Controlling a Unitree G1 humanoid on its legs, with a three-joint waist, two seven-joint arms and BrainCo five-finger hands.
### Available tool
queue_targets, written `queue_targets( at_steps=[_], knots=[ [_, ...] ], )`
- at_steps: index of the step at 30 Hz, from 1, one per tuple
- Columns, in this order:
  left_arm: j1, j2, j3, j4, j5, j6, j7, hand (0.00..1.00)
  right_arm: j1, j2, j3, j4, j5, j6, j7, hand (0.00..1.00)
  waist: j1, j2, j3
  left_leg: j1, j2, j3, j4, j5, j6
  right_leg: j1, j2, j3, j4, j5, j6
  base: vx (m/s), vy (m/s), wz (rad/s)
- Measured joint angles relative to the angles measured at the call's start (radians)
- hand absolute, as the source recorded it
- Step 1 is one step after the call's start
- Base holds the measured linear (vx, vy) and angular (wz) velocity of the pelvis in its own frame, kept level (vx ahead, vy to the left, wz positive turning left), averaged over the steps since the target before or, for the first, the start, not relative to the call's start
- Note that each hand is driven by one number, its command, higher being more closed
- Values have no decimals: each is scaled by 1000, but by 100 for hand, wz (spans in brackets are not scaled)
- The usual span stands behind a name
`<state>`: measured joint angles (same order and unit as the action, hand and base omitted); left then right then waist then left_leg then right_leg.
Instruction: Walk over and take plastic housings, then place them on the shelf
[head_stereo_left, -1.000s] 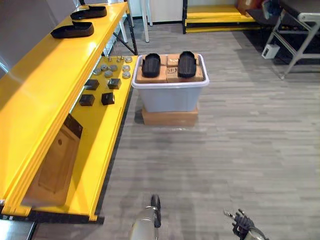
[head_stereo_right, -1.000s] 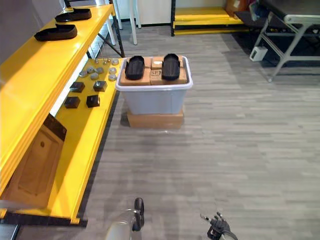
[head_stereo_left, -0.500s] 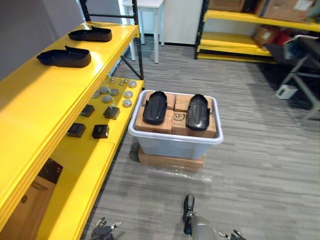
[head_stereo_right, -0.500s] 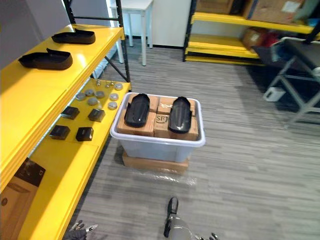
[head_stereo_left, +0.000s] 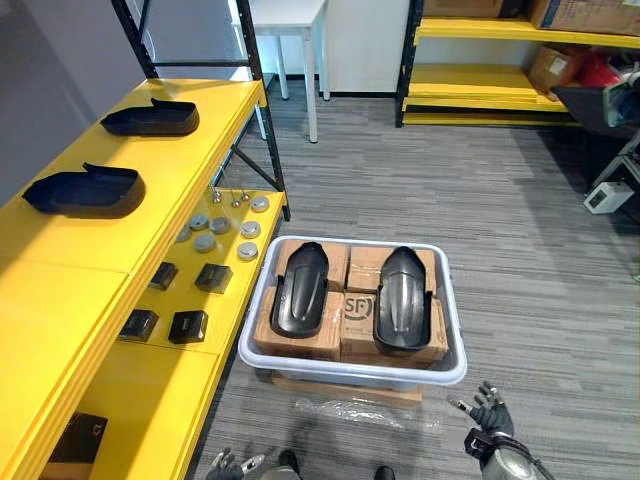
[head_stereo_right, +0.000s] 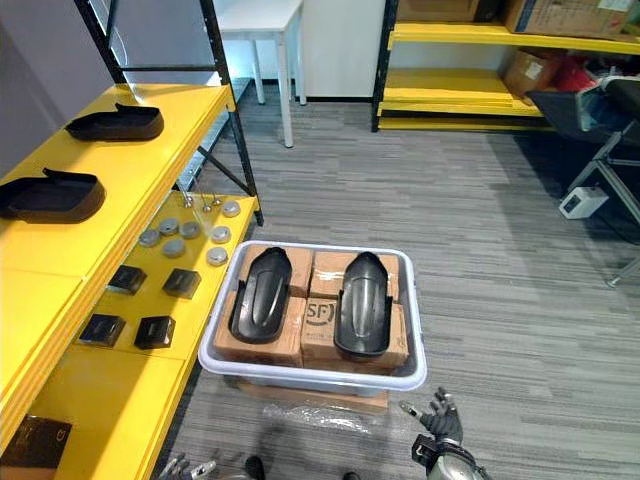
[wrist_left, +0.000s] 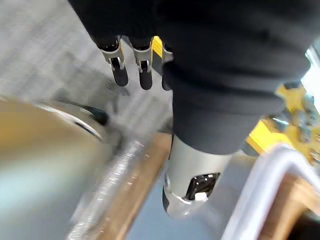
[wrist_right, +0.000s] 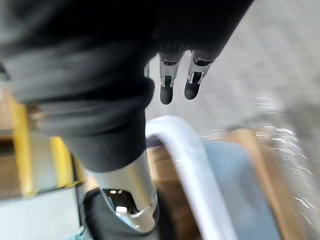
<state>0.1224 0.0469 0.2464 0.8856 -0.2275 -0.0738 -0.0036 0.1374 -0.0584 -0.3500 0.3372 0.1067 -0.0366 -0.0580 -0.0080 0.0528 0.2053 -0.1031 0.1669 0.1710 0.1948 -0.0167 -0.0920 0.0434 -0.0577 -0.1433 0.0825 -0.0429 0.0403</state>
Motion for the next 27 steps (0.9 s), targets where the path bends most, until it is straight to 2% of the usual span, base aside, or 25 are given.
queue_targets(
  at_steps=[4,6,8,10,12,18,19,22,27],
  knots=[
    [-4,33,-31,-45,16,-4,1,0,-74,4,-7,-90,-56,-9,-52,0,15,-17,29,-22,-13,16,2,-25,10,-25,-15,2,0,-12,19,123,76,-5],
    [-20,35,-50,-71,15,-11,1,0,-153,3,-34,-89,-84,-8,-85,0,26,-14,71,-80,-13,-1,50,-42,16,-55,-13,-3,-1,-12,19,-7,53,13],
    [-46,37,-86,-85,10,-14,13,0,-307,-27,-62,-58,-87,-7,-149,0,34,-10,135,-168,-12,-21,99,-50,25,-112,-12,-7,2,-12,20,-84,61,16],
    [-58,37,-119,-84,-4,-15,22,0,-416,-68,-78,16,-88,-6,-192,0,41,-2,171,-207,-14,-37,122,-53,30,-138,-13,-15,13,-11,21,-75,57,15],
    [-81,44,-160,-100,-27,-24,34,0,-573,-159,-82,168,-80,-4,-251,0,70,18,217,-254,-16,-58,150,-56,36,-169,-15,-31,27,-11,22,-55,41,22],
    [-99,67,-236,-85,-78,-40,52,0,-906,-367,-55,551,-29,5,-286,0,103,65,255,-361,-29,-105,196,-58,49,-243,-16,-59,55,-12,24,-22,25,20],
    [-115,67,-246,-77,-90,-41,56,0,-972,-425,-38,649,-6,8,-286,100,112,75,260,-385,-28,-114,209,-59,51,-263,-15,-60,67,-13,25,-12,13,16],
    [-154,69,-285,-40,-129,-51,74,0,-1096,-536,-32,819,13,24,-296,100,133,99,272,-440,-26,-142,250,-67,62,-304,-14,-60,106,-20,34,-26,14,16],
    [-215,76,-314,2,-166,-57,92,0,-1213,-659,-21,988,26,57,-270,100,144,114,279,-517,-31,-162,302,-80,75,-366,-18,-62,146,-28,41,-43,50,5]
  ],
)
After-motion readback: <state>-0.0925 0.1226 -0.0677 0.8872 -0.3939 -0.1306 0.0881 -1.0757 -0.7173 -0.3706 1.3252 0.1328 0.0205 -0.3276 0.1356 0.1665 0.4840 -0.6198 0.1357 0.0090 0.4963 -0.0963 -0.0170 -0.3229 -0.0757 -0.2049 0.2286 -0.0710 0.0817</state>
